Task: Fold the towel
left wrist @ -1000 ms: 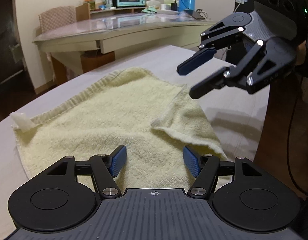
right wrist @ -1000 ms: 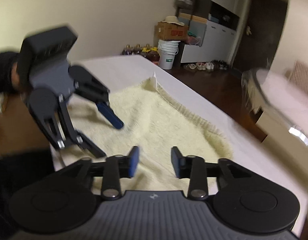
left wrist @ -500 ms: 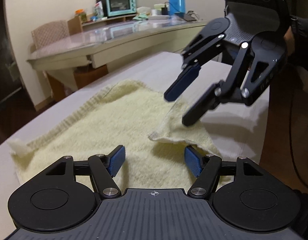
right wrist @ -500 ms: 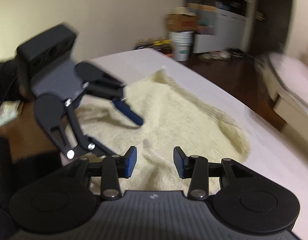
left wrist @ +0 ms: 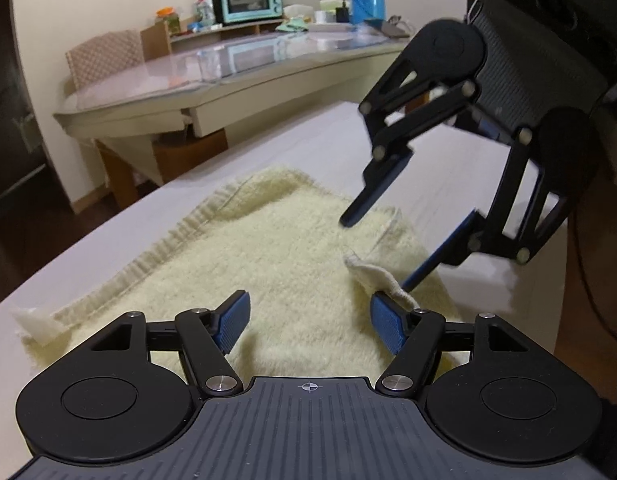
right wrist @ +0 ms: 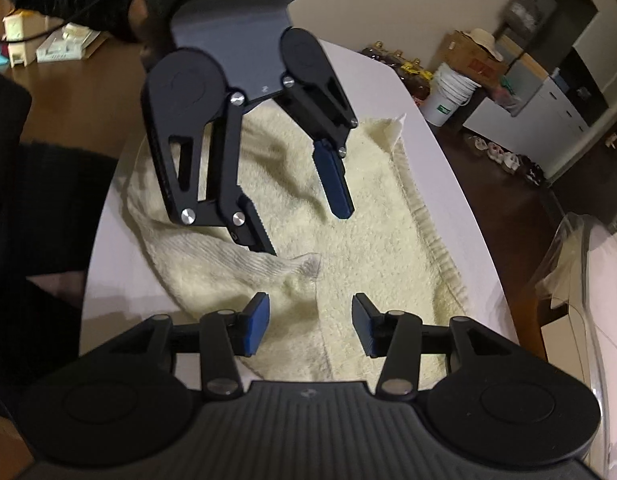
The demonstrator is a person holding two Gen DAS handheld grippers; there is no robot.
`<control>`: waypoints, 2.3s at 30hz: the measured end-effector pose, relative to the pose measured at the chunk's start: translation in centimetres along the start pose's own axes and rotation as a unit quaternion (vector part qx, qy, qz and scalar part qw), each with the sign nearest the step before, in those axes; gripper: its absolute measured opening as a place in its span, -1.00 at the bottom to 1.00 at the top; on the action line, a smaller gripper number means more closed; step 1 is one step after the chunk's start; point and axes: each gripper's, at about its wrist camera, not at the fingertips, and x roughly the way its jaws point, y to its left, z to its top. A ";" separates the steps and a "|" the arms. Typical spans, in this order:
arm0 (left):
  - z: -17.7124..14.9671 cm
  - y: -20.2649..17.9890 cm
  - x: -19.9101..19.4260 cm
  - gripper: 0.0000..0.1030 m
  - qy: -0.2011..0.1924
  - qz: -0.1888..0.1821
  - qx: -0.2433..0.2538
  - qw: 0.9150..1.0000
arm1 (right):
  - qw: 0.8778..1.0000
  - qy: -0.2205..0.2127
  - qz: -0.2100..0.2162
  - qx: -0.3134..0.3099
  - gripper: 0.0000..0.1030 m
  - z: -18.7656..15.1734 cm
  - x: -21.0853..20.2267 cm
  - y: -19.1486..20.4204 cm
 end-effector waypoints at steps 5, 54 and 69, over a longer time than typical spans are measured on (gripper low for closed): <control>0.2 -0.8 -0.4 0.39 -0.020 -0.028 0.044 0.998 | 0.999 0.010 -0.009 -0.052 -0.04 -0.2 0.2 1.4; -13.0 1.0 -14.0 0.50 -0.003 0.069 -0.030 0.997 | 0.960 0.089 -0.142 -0.223 -0.92 8.8 -0.1 4.4; -15.3 1.3 -15.6 0.57 -0.049 0.099 -0.107 0.988 | 0.950 0.086 -0.107 -0.279 -0.92 15.1 8.9 -1.3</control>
